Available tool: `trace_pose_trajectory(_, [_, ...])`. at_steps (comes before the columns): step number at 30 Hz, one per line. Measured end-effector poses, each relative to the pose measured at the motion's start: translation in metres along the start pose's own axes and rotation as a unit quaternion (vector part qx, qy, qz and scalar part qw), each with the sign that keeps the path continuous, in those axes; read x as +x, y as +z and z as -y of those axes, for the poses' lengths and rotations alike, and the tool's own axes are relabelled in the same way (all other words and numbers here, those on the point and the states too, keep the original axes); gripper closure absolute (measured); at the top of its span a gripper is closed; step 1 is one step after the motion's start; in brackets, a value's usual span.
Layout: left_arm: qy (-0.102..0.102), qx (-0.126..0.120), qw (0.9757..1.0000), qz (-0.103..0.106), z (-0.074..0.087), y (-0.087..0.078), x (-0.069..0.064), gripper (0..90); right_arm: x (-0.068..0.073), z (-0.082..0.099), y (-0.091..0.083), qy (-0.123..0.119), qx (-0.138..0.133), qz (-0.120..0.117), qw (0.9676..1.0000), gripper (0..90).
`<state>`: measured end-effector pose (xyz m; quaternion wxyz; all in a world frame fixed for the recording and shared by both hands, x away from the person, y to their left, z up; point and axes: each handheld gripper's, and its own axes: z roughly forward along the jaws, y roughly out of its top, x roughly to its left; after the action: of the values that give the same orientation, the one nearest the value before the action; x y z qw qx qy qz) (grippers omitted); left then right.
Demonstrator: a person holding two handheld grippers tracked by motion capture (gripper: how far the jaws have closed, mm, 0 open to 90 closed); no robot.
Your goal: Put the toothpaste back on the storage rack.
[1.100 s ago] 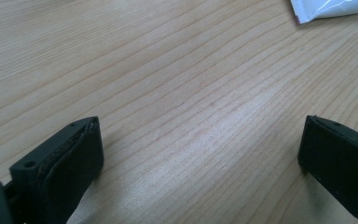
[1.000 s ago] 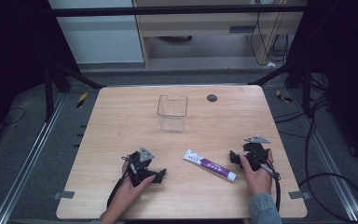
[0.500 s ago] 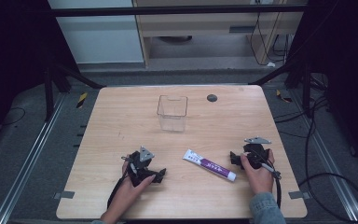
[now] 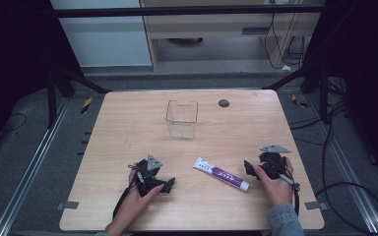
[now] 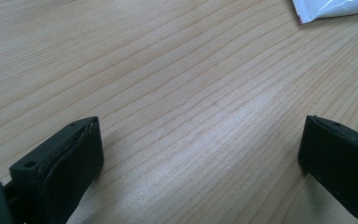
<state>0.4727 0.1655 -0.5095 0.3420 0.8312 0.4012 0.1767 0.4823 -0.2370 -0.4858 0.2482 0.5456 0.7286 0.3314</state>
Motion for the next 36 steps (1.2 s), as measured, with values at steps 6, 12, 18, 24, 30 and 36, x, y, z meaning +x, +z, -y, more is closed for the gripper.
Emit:
trace_pose_trajectory(6, [0.0,0.0,1.0,0.0,0.0,0.0,0.0,0.0,0.018,-0.008,-0.021,-0.034,-0.015,-0.039,0.9986,14.4])
trace_pose_trajectory(12, [0.0,0.0,1.0,0.0,0.0,0.0,0.0,0.0,0.036,-0.012,-0.027,-0.062,-0.01,-0.069,0.9956,20.7])
trace_pose_trajectory(18, [0.0,0.0,1.0,0.0,0.0,0.0,0.0,0.0,0.051,-0.016,-0.028,-0.089,-0.004,-0.091,0.9919,25.7])
trace_pose_trajectory(24, [0.0,0.0,1.0,0.001,0.0,0.0,0.0,0.0,0.064,-0.015,-0.026,-0.112,0.01,-0.111,0.9875,29.7])
trace_pose_trajectory(30, [0.0,-0.001,1.0,0.001,0.0,0.0,0.0,0.0,0.075,-0.017,-0.026,-0.133,0.017,-0.12,0.9837,31.1])
trace_pose_trajectory(36, [0.0,0.0,1.0,0.0,0.0,0.0,0.0,0.0,0.088,-0.019,-0.021,-0.163,0.036,-0.133,0.977,36.6])
